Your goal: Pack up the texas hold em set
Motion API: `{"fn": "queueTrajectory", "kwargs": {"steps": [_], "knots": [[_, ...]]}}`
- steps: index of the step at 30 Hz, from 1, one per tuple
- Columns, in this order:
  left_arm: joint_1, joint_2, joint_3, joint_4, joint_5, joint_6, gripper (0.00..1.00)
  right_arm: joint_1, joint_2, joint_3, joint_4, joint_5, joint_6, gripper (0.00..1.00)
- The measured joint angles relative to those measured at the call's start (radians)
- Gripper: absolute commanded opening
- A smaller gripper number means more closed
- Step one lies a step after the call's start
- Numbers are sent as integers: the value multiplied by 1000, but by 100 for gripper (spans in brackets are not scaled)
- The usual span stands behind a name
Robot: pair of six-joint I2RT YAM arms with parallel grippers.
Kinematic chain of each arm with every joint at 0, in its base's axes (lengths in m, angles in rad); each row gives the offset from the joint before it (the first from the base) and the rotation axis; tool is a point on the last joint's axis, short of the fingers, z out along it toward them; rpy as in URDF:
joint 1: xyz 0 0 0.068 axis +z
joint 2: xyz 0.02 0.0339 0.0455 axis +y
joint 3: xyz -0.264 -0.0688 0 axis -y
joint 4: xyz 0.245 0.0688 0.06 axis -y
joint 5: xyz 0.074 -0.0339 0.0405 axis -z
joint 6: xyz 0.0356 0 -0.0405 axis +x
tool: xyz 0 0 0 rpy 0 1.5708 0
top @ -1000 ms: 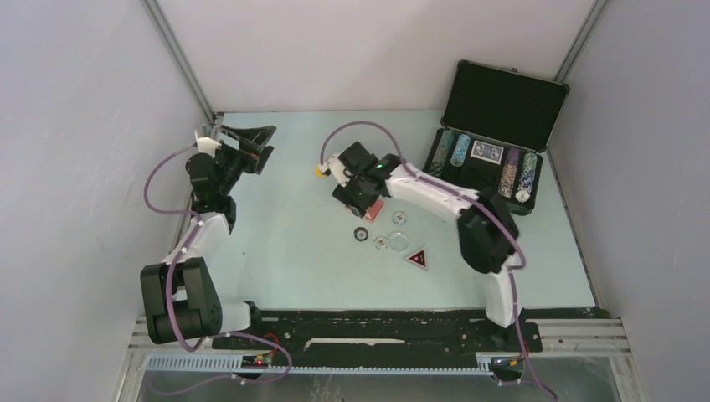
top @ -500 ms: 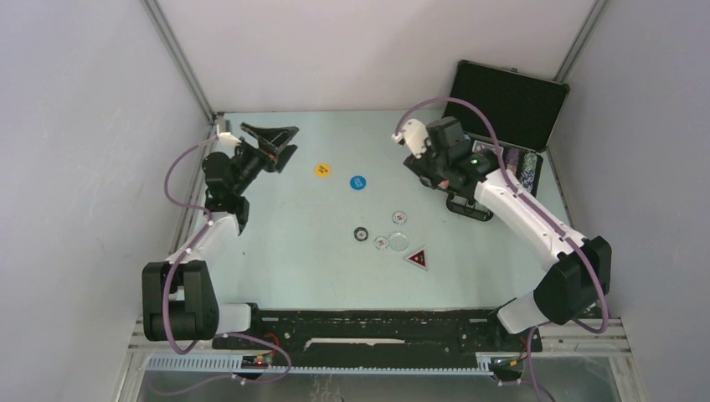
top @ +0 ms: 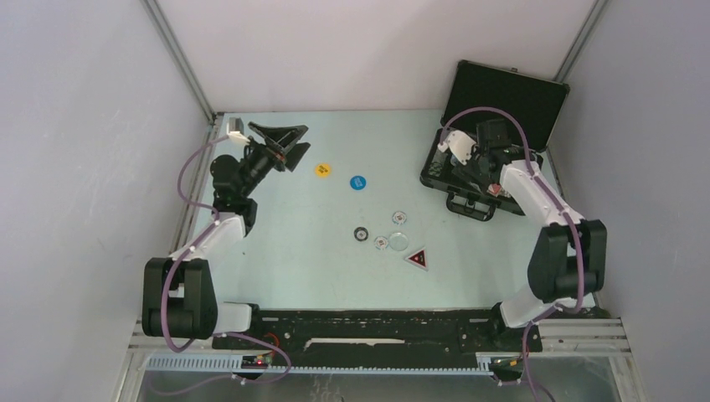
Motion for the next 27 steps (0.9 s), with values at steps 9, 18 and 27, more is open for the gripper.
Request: {"fn": "queueTrajectory", "kwargs": {"steps": [9, 18, 27], "knots": [[-5, 11, -6, 54, 2, -47, 98, -80, 92, -24, 88, -142, -170, 27], [-7, 16, -6, 88, 6, -66, 98, -109, 119, -19, 111, -249, -281, 34], [-7, 10, -6, 91, 16, -66, 99, -133, 155, 16, 109, -274, -360, 32]]}}
